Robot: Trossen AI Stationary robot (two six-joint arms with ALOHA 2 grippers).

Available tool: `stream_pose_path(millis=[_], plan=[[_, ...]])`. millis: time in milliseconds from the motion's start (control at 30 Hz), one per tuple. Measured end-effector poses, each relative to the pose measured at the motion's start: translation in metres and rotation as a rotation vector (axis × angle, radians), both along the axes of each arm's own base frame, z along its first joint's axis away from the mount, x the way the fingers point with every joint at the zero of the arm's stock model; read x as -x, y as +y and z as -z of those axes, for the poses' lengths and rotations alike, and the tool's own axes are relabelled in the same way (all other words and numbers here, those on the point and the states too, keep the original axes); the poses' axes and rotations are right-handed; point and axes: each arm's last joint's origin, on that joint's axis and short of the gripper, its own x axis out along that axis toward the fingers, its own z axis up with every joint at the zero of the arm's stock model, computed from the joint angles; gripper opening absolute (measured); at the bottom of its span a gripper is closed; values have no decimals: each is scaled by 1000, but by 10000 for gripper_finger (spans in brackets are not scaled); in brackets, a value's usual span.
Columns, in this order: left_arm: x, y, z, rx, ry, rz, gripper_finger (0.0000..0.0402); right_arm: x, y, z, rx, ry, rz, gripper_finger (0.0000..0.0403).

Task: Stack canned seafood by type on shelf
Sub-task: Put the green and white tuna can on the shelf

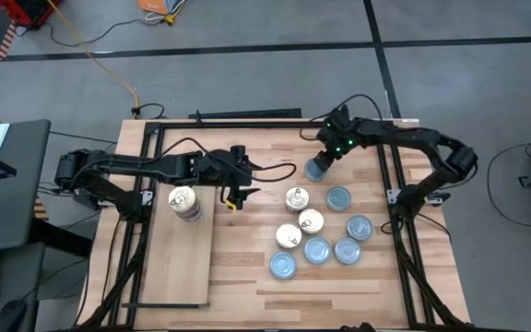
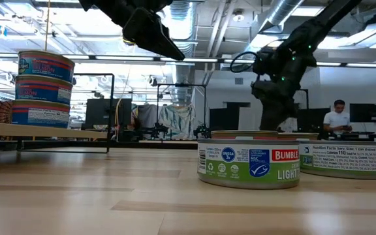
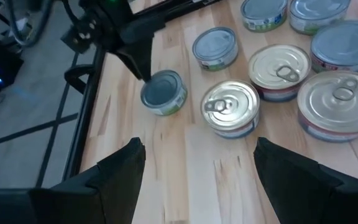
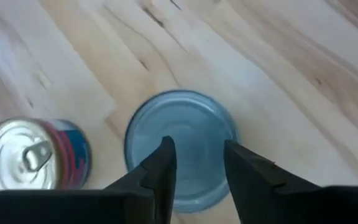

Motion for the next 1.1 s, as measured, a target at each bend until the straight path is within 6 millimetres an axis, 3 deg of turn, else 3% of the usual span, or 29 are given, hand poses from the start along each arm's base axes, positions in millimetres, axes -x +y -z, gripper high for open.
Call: stream_pose_path(millis=[200,467,667,967,1100], plan=[[2,0,4,21,41,-11,288,6,-1,1,13,59,1,148],[2,0,4,16,46,-8,288,22,1,24,-19,95,33,112],[1,0,2,1,27,1,288,22,2,28,-5,77,34,99],[1,0,2,-5,31,5,288,34,-1,36,-31,106,77,30],[1,0,2,-6,31,4,288,36,-2,37,-17,128,88,19]])
